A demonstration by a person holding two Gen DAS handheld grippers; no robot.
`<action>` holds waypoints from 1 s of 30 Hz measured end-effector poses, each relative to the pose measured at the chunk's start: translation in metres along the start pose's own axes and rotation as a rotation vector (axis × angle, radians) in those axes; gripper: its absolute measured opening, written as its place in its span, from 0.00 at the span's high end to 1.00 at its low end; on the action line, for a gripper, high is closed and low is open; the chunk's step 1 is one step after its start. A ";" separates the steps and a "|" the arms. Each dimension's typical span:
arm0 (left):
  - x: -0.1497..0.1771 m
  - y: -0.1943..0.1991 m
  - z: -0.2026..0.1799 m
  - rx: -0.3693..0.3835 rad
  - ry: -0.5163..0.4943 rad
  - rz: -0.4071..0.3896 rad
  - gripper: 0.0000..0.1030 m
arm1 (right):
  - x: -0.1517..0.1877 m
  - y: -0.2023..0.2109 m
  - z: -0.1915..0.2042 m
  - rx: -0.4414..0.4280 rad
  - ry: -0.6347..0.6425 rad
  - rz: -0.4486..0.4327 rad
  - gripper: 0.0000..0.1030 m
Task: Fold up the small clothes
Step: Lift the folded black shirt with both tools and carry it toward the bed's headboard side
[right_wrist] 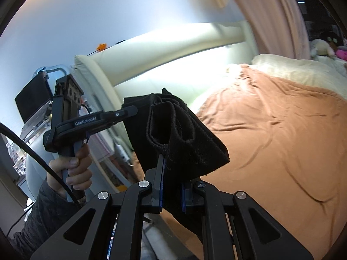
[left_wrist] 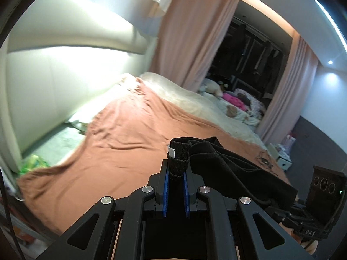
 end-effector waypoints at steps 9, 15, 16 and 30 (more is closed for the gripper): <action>-0.011 0.030 0.059 -0.112 -0.018 -0.015 0.89 | 0.013 -0.053 0.016 -0.118 0.018 0.037 0.93; -0.019 0.033 0.089 -0.179 -0.037 -0.007 0.89 | 0.016 -0.072 0.016 -0.162 0.045 0.069 0.93; -0.018 0.031 0.092 -0.190 -0.043 -0.003 0.89 | 0.016 -0.076 0.014 -0.165 0.049 0.074 0.93; -0.004 -0.048 0.150 -0.292 -0.018 0.091 0.89 | 0.024 -0.137 -0.100 -0.167 -0.019 0.160 0.93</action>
Point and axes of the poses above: each gripper's, at about its wrist camera, not at the fingertips, and y roughly against the way its jaws point, z to its left, x to its underside, the point moved 4 cm from there along -y, roughly the way its jaws point, and after that the axes turned 8 degrees about -z, right-handed, at the moved point
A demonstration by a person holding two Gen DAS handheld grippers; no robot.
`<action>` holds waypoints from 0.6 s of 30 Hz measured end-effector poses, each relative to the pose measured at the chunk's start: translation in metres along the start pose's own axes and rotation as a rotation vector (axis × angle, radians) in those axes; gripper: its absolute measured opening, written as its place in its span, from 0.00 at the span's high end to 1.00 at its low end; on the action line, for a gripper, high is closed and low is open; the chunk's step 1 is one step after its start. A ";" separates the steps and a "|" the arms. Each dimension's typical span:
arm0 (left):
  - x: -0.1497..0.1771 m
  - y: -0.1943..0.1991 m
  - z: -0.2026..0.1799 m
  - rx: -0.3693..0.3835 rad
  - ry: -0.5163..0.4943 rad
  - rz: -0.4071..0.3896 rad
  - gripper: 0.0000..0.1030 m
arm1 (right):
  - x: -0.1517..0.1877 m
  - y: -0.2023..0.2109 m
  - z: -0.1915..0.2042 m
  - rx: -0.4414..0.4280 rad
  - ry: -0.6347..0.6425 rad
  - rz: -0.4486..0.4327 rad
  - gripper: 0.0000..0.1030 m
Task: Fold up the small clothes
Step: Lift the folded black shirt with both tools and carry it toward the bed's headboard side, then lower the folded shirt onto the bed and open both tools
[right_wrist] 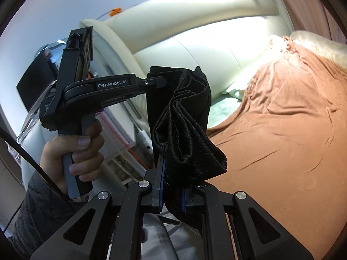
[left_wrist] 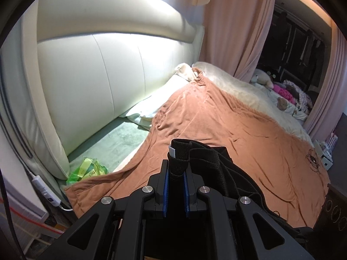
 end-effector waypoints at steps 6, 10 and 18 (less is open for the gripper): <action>0.003 -0.062 0.011 -0.031 0.009 0.057 0.89 | -0.012 -0.015 -0.082 0.032 -0.034 0.026 0.93; 0.004 -0.103 0.020 -0.049 0.005 0.095 0.89 | -0.018 -0.020 -0.136 0.054 -0.060 0.039 0.93; 0.014 -0.182 0.034 -0.085 0.008 0.158 0.89 | -0.020 -0.031 -0.245 0.078 -0.113 0.057 0.92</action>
Point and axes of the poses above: each gripper's, at about its wrist camera, not at the fingertips, and y roughly against the way its jaws point, z to its left, x to its underside, the point moved 4 cm from there along -y, roughly the way its jaws point, and after that the axes turned 8 degrees about -z, right-handed, at the moved point
